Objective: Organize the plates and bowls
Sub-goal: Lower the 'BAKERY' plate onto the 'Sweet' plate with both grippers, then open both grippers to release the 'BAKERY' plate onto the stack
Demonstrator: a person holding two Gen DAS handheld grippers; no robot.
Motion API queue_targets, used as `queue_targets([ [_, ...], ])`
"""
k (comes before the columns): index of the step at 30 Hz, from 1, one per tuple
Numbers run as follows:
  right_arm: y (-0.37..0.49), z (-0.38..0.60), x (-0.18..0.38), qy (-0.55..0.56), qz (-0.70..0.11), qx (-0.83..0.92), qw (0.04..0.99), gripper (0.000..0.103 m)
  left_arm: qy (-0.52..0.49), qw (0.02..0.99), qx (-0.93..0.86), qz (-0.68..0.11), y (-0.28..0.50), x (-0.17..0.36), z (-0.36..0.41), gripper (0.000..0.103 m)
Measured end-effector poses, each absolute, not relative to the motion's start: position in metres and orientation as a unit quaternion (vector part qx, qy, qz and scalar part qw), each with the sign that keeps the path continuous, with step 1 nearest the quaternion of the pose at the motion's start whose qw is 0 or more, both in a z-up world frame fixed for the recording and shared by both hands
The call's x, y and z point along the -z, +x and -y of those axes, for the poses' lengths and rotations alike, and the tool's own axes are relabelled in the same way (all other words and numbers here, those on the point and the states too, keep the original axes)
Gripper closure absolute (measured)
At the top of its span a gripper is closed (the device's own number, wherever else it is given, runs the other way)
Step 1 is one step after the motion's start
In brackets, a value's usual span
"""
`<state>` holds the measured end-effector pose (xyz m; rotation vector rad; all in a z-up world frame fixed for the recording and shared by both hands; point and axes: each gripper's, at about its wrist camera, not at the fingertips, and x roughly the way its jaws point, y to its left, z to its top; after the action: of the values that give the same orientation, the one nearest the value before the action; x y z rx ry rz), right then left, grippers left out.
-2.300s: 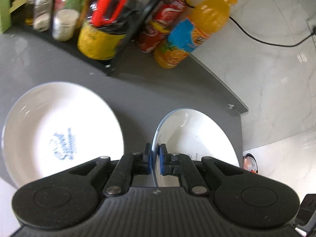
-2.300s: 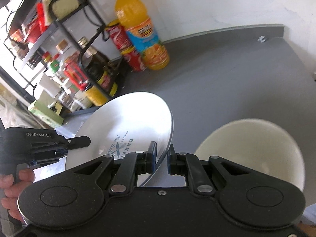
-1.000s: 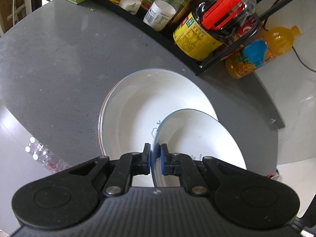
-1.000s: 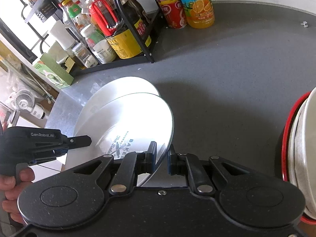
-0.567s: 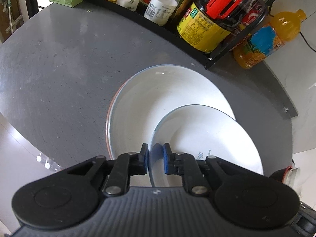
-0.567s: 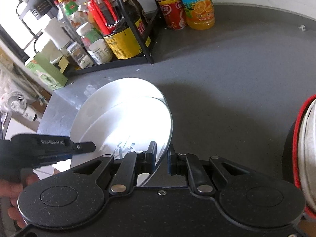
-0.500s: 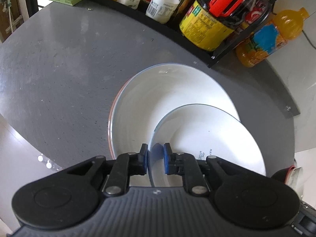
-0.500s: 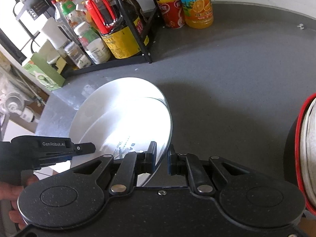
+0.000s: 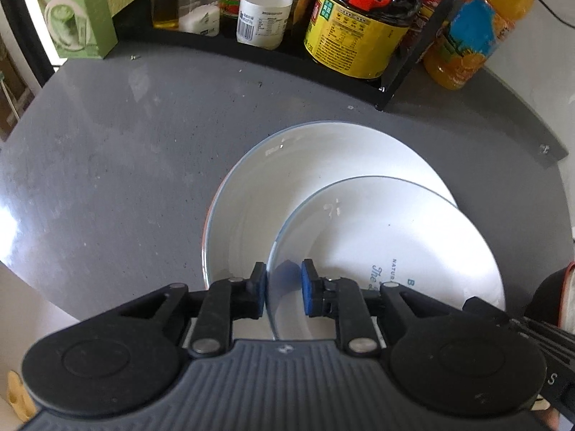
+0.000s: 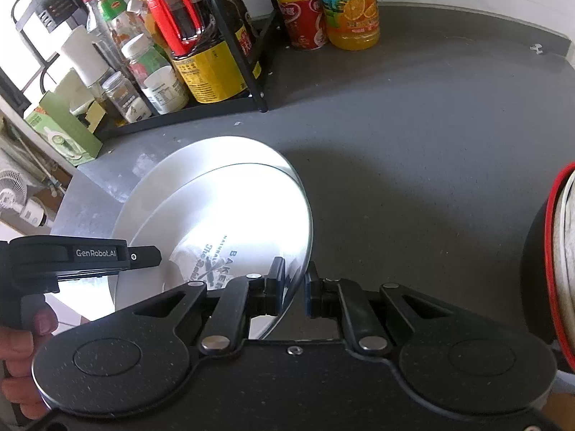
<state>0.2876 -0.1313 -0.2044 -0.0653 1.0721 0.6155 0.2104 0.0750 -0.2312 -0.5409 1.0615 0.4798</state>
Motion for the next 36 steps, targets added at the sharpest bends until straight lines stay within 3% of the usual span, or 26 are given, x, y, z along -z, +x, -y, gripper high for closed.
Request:
queue_targets([
  [3, 0.288, 0.131, 0.209, -0.033, -0.507, -0.281, 0.814, 0.082, -0.239, 0.802, -0.225, -0.499, 0.214, 0.231, -0.075, 0.084],
  [8, 0.289, 0.125, 0.214, -0.036, -0.511, -0.285, 0.810, 0.079, -0.223, 0.798, -0.232, -0.509, 0.219, 0.231, -0.082, 0.085],
  [12, 0.293, 0.125, 0.219, -0.037, -0.514, -0.277, 0.811, 0.067, -0.209, 0.803, -0.229, -0.509, 0.221, 0.231, -0.083, 0.085],
  [24, 0.300, 0.120, 0.230, -0.053, -0.517, -0.275, 0.809, 0.045, -0.200, 0.803, -0.238, -0.508, 0.234, 0.229, -0.089, 0.085],
  [36, 0.299, 0.126, 0.217, -0.049, -0.497, -0.291, 0.816, 0.049, -0.191, 0.800, -0.246, -0.513, 0.239, 0.229, -0.086, 0.084],
])
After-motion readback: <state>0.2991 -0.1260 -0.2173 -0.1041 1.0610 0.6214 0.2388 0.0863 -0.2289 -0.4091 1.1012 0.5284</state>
